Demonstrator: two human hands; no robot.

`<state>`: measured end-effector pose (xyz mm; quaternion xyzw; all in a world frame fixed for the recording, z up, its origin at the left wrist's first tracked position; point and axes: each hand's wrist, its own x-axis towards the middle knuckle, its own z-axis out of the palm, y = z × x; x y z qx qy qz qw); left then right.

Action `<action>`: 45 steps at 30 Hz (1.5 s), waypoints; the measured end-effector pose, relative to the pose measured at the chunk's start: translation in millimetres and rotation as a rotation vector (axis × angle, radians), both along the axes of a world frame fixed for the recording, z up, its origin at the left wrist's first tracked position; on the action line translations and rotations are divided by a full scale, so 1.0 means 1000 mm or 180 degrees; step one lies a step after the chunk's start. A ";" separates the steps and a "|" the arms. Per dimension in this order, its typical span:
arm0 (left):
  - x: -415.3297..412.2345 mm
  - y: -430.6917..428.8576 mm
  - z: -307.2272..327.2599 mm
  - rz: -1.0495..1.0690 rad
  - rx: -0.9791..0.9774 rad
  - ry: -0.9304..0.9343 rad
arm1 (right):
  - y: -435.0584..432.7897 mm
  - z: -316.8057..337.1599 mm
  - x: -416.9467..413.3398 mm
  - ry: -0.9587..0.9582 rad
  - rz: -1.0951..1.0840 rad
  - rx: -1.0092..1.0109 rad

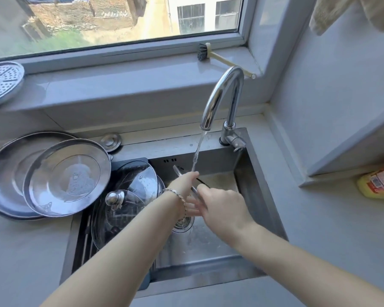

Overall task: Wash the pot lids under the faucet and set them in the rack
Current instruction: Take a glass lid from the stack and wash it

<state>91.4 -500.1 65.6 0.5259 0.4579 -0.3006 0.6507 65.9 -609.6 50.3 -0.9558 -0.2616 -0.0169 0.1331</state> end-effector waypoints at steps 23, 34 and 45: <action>-0.052 0.048 -0.030 0.1230 0.0192 -0.1340 | 0.011 -0.077 0.005 0.0691 0.1540 0.0398; -0.049 0.048 -0.021 0.0807 0.0451 -0.1429 | 0.042 -0.062 0.048 0.0944 0.1107 0.0495; -0.053 0.037 -0.019 0.0704 0.0159 -0.1273 | 0.059 -0.057 0.051 0.1318 0.0109 0.0666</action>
